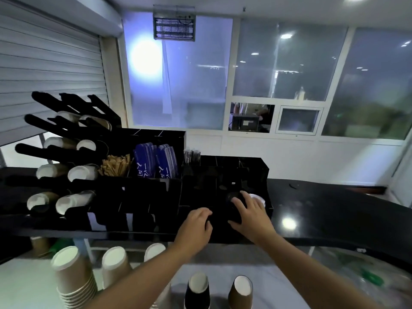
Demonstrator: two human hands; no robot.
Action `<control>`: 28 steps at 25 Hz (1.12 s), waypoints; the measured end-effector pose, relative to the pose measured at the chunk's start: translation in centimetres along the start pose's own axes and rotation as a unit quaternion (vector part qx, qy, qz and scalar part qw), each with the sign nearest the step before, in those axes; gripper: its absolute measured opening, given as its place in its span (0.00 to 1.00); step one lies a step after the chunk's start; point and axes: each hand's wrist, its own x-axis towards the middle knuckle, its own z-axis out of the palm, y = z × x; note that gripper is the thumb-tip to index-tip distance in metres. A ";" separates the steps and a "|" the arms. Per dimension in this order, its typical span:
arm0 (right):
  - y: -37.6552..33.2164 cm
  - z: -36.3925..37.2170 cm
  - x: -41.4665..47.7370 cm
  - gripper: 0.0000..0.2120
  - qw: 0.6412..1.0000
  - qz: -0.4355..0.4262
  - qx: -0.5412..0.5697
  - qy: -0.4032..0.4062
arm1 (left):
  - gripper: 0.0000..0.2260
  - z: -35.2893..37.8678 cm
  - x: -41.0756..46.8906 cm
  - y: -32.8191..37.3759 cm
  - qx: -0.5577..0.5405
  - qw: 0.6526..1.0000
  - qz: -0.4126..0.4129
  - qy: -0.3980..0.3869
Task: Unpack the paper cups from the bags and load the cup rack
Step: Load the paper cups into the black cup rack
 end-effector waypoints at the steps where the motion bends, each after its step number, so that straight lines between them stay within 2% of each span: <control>1: 0.7 -0.2 1.4 0.36 1.000 -0.005 -0.023 0.003 | 0.19 0.5 0.8 -0.5 0.051 0.998 0.035 -0.008; 4: 1.8 -0.1 4.5 0.36 0.997 -0.027 -0.070 -0.015 | 0.25 1.8 2.3 -1.5 0.159 0.983 0.077 -0.044; 9: 2.4 2.6 7.5 0.36 0.990 -0.067 -0.100 -0.068 | 0.26 2.8 3.0 -2.3 0.231 0.966 0.105 -0.046; 16: 2.4 6.0 6.2 0.36 0.983 -0.069 -0.118 -0.123 | 0.21 3.9 3.2 -3.8 0.249 0.960 0.129 -0.021; 20: 2.4 6.1 5.1 0.26 0.979 -0.081 -0.132 -0.130 | 0.21 3.8 2.8 -3.6 0.263 0.957 0.118 -0.029; 22: 2.5 5.9 4.5 0.23 0.978 -0.080 -0.140 -0.134 | 0.21 3.5 2.7 -3.4 0.266 0.956 0.115 -0.040; 28: 0.6 4.1 4.5 0.23 0.979 -0.035 -0.137 -0.149 | 0.21 2.4 2.6 -2.3 0.260 0.956 0.096 -0.096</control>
